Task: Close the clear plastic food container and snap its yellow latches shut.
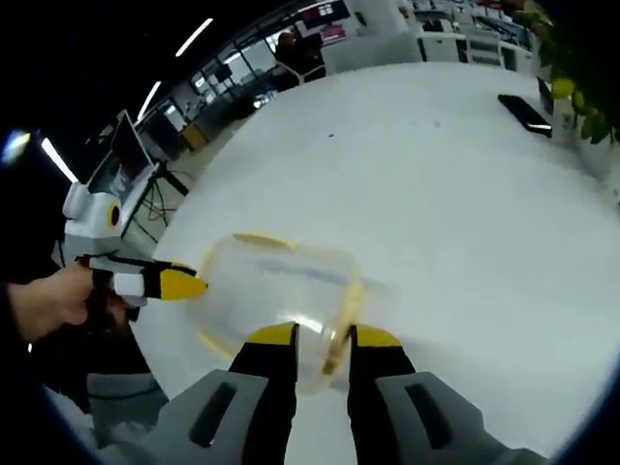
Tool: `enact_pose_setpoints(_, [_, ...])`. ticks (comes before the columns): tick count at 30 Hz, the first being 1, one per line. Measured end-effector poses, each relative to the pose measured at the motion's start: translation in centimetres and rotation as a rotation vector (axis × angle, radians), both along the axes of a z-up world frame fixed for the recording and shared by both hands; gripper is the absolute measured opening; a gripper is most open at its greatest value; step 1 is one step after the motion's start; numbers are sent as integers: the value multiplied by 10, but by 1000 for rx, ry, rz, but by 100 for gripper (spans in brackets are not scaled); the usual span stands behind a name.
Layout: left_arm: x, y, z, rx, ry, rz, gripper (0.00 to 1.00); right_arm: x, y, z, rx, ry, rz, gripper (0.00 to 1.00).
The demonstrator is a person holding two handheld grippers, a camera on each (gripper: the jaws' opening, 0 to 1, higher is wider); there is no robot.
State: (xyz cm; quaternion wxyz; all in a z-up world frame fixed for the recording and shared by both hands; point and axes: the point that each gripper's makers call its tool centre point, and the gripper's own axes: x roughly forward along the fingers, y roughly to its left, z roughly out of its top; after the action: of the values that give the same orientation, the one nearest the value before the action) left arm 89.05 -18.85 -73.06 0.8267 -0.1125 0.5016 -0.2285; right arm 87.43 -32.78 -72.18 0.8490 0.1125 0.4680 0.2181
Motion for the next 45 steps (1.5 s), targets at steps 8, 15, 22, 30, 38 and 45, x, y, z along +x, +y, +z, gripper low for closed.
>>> enact_pose_setpoints(8, [2,0,1,-53,11,11,17,-1,-5,2,22,-35,-1,20])
enact_pose_setpoints(15, [0,-8,14,-1,-72,-144,18,3,-9,11,-34,-107,85,21])
enact_pose_setpoints(22, [-2,-21,36,82,-199,-400,24,15,-11,31,-77,-195,136,23])
enact_pose_setpoints(30, [2,-46,53,61,-289,-583,22,19,10,35,-57,-226,266,21])
enact_pose_setpoints(38, [-10,-58,49,74,-304,-782,21,21,25,35,-92,-276,431,16])
enact_pose_setpoints(45, [-11,-59,41,117,-310,-838,21,25,37,32,-74,-260,486,15])
